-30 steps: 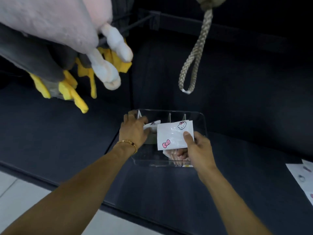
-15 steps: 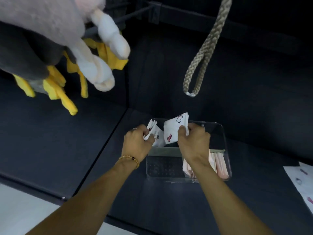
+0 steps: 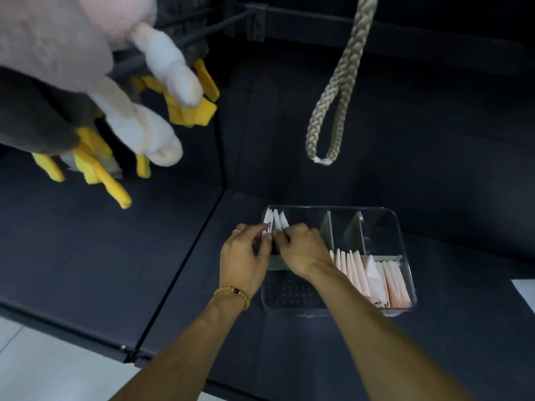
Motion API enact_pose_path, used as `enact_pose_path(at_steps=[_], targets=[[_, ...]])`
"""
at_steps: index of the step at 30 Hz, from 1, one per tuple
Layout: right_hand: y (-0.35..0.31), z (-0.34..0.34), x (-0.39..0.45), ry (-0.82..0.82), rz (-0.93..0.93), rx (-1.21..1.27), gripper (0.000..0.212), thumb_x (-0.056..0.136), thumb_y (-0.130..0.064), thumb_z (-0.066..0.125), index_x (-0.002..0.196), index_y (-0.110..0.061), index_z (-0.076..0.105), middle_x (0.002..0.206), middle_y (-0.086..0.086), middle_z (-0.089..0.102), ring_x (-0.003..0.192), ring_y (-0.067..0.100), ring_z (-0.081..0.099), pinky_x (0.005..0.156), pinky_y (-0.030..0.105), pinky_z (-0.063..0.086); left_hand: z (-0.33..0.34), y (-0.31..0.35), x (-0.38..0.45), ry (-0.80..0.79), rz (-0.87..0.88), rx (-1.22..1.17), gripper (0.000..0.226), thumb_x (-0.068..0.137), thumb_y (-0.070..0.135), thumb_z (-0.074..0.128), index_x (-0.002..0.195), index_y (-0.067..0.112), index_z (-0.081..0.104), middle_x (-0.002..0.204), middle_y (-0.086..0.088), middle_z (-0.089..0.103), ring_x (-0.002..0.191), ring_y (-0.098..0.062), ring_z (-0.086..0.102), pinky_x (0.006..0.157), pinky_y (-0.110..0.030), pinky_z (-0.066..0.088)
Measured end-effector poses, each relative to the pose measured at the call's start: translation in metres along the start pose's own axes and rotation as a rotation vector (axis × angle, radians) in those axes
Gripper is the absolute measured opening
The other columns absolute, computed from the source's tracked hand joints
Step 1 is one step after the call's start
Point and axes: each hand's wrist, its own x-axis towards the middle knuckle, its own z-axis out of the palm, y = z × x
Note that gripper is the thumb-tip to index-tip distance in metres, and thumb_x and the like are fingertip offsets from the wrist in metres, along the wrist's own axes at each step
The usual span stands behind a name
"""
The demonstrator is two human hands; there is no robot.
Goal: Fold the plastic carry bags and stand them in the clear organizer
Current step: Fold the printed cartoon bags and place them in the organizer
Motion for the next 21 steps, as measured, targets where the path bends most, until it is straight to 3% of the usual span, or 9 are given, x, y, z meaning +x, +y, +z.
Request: enact_pose_path(at_steps=[3, 8, 10, 12, 15, 21], targets=[[-0.002, 0.0, 0.001, -0.016, 0.042, 0.014, 0.045, 0.099, -0.044, 0.037, 0.08, -0.01, 0.061, 0.084, 0.013, 0.066, 0.081, 0.03, 0.063, 0.073, 0.036, 0.051, -0.001, 0.003, 0.0, -0.011, -0.038, -0.018, 0.018, 0.091, 0.023, 0.059, 0.107, 0.022, 0.069, 0.091, 0.009, 0.06, 0.08, 0.001, 0.055, 0.071, -0.01, 0.045], [0.001, -0.019, -0.01, 0.171, 0.08, 0.28, 0.026, 0.096, -0.033, 0.046, 0.096, -0.019, 0.068, 0.085, -0.002, 0.069, 0.088, 0.018, 0.064, 0.082, 0.029, 0.05, -0.011, 0.016, -0.007, 0.045, -0.198, -0.207, 0.019, 0.094, 0.019, 0.055, 0.106, 0.022, 0.069, 0.097, 0.006, 0.063, 0.089, -0.003, 0.057, 0.076, -0.003, 0.04], [0.007, -0.031, -0.019, 0.287, 0.091, 0.403, 0.02, 0.095, -0.027, 0.049, 0.096, -0.02, 0.067, 0.086, -0.005, 0.07, 0.089, 0.018, 0.066, 0.086, 0.031, 0.05, -0.017, 0.03, -0.014, 0.07, -0.339, -0.447, 0.018, 0.094, 0.019, 0.054, 0.102, 0.022, 0.069, 0.099, 0.004, 0.067, 0.091, -0.008, 0.062, 0.085, -0.019, 0.05], [0.016, -0.041, -0.032, 0.396, 0.118, 0.511, 0.017, 0.094, -0.023, 0.05, 0.096, -0.023, 0.067, 0.088, -0.005, 0.071, 0.089, 0.019, 0.068, 0.088, 0.036, 0.052, -0.021, 0.046, -0.026, 0.067, -0.422, -0.626, 0.018, 0.094, 0.017, 0.053, 0.098, 0.023, 0.069, 0.095, 0.005, 0.07, 0.09, -0.008, 0.066, 0.082, -0.03, 0.055], [0.036, -0.054, -0.06, 0.499, 0.17, 0.638, 0.016, 0.095, -0.021, 0.05, 0.089, -0.03, 0.061, 0.087, -0.004, 0.07, 0.088, 0.019, 0.068, 0.085, 0.042, 0.054, -0.016, 0.07, -0.051, -0.013, -0.434, -0.752, 0.017, 0.095, 0.017, 0.053, 0.101, 0.023, 0.068, 0.105, 0.002, 0.069, 0.095, -0.005, 0.066, 0.078, -0.024, 0.055], [0.128, -0.095, -0.135, 0.698, 0.347, 0.691, 0.016, 0.094, -0.024, 0.05, 0.086, -0.034, 0.058, 0.09, -0.004, 0.069, 0.089, 0.015, 0.067, 0.087, 0.046, 0.054, 0.035, 0.117, -0.119, -0.283, -0.378, -0.751, 0.019, 0.094, 0.015, 0.054, 0.106, 0.025, 0.065, 0.107, 0.008, 0.068, 0.103, -0.008, 0.063, 0.097, -0.037, 0.048]])
